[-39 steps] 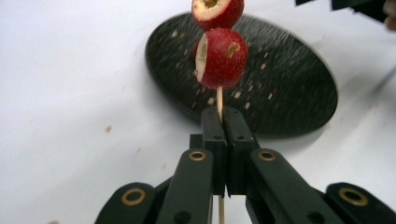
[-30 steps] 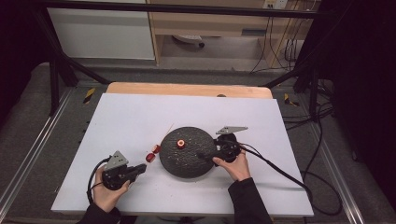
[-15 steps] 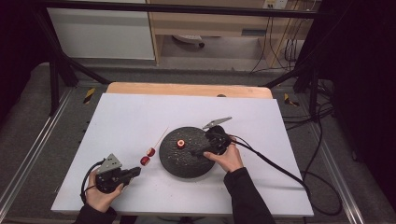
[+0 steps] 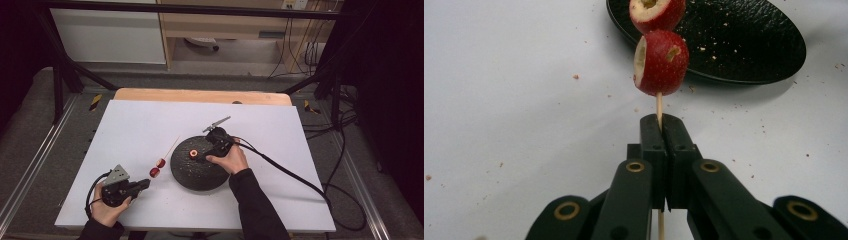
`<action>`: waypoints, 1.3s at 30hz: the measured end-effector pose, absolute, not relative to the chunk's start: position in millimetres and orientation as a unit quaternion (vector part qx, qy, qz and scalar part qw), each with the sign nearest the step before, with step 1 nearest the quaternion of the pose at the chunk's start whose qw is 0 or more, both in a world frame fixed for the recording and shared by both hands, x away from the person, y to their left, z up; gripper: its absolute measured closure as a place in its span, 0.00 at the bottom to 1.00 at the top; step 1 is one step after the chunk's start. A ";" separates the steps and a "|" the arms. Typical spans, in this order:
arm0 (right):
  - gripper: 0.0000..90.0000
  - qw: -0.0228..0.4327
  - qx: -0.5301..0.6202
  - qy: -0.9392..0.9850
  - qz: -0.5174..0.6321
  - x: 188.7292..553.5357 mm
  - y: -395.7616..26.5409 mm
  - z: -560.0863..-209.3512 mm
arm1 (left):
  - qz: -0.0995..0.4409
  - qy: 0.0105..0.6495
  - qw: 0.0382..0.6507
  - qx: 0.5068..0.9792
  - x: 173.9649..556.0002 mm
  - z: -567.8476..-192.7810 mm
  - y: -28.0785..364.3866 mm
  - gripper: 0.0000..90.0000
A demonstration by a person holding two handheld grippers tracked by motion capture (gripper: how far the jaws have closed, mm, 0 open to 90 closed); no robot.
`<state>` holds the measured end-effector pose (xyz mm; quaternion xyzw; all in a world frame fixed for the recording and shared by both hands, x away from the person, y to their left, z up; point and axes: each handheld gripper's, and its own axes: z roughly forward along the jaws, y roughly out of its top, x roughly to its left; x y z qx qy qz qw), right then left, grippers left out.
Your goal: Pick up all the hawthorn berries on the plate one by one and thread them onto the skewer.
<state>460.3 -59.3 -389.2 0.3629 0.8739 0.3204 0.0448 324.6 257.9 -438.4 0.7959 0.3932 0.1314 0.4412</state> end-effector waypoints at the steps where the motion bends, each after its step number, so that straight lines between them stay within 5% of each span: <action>1: 0.11 0.043 0.365 0.874 0.318 461.5 -57.3 -389.2 | 0.132 0.394 0.441 0.795 324.5 -438.5 258.1 0.99; 39: 0.61 -0.024 0.427 0.858 0.285 495.3 -22.1 -418.5 | 0.130 0.392 0.440 0.798 324.2 -439.0 256.6 0.99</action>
